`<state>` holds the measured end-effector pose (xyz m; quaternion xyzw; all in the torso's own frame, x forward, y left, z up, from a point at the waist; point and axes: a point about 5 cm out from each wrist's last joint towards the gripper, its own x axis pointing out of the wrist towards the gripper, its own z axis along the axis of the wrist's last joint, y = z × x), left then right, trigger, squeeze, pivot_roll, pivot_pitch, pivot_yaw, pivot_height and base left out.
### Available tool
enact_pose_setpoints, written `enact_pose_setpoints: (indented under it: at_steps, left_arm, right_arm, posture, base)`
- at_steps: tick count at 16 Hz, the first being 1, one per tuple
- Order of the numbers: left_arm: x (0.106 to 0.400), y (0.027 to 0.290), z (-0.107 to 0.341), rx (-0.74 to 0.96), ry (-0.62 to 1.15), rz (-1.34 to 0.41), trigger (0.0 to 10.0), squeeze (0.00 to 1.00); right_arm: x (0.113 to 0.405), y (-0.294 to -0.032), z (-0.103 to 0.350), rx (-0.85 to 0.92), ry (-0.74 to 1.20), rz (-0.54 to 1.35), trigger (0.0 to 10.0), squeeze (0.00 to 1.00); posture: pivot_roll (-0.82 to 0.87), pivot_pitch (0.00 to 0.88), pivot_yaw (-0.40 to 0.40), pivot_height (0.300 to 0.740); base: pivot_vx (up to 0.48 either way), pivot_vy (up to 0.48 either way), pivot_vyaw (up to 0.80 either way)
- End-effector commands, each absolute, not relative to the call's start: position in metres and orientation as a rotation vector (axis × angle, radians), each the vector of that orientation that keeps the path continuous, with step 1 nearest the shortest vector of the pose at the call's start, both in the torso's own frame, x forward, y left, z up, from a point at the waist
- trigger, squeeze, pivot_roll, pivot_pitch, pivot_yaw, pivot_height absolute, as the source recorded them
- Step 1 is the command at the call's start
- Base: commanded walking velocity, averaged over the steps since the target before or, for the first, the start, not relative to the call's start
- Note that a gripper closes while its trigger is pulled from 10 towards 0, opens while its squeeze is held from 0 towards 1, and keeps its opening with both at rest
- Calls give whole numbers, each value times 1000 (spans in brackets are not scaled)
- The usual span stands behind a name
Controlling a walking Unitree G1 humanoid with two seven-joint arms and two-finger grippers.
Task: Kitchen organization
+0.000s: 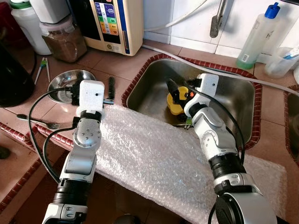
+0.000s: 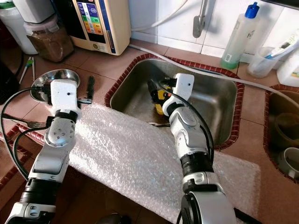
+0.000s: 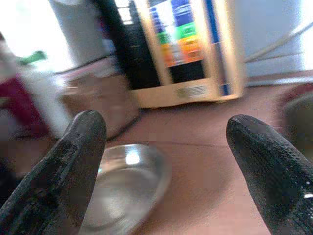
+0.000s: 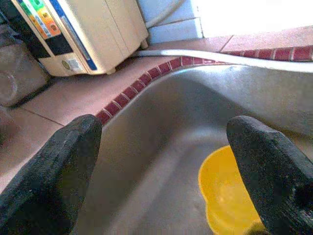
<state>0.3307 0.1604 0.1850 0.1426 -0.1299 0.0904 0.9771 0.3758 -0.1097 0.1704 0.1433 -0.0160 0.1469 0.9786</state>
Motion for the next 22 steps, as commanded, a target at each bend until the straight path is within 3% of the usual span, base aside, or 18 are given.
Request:
enact_pose_setpoints:
  at_steps: [1,7,18,20,21,22]
  left_arm:
    - [326,174,187,287,-254,271,10000,0]
    - [311,193,172,143,-4,471,10000,0]
    - [284,193,163,-52,262,539,10000,0]
    - [282,193,159,-81,304,544,10000,0]
    - [282,193,158,-88,312,546,10000,0]
    - [281,193,157,-97,326,550,10000,0]
  right_arm:
    - [375,-109,173,271,-46,303,10000,353]
    - [377,-110,170,247,-23,304,10000,357]
    - [377,-109,163,227,8,316,10000,353]
    - [374,-100,167,275,-9,409,10000,349]
    - [371,-95,168,281,-14,464,10000,110]
    - [366,-88,171,289,-35,558,10000,16]
  posture:
    - [46,97,71,740]
    - [61,104,61,740]
    - [75,119,65,740]
    - [76,119,64,740]
    - [74,119,65,740]
    - [73,119,64,740]
  base:
    - [0,0,0]
    - [0,0,0]
    - [0,0,0]
    - [0,0,0]
    - [0,0,0]
    - [0,0,0]
